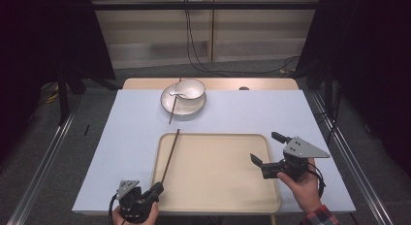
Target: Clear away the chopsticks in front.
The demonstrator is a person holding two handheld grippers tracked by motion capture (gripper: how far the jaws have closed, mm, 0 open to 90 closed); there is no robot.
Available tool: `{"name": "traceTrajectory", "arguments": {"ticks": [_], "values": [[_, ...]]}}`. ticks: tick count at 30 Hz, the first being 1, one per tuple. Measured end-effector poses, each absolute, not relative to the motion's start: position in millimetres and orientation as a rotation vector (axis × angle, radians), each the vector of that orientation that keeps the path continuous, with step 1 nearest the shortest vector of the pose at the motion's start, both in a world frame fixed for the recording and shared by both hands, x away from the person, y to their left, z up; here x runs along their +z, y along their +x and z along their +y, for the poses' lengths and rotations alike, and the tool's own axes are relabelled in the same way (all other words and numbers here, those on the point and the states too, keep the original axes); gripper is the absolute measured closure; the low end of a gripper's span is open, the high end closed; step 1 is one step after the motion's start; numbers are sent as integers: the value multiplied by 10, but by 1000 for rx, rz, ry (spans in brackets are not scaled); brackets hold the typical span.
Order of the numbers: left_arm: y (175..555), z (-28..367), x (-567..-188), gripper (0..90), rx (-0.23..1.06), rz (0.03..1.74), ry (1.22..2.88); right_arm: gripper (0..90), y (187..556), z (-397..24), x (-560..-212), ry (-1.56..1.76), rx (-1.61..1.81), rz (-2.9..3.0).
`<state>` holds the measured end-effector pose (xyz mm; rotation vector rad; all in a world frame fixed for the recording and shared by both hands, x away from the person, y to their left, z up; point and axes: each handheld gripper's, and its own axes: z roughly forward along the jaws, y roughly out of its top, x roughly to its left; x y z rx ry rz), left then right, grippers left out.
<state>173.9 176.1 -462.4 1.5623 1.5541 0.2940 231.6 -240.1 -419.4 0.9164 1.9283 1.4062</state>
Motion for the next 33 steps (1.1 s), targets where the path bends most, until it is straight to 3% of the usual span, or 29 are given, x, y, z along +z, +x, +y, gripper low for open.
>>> {"name": "traceTrajectory", "arguments": {"ticks": [13,19,33], "values": [[1806,1736,-4637,850,316,1564,1586,1,2321,-2403,-4195,914,1407,1928],[1838,1720,-4628,803,320,1552,1575,2,2322,-2408,-4194,915,1412,1926],[2201,1760,-4367,499,414,1415,1529,2,2323,-2416,-4195,912,1412,1928]]}}
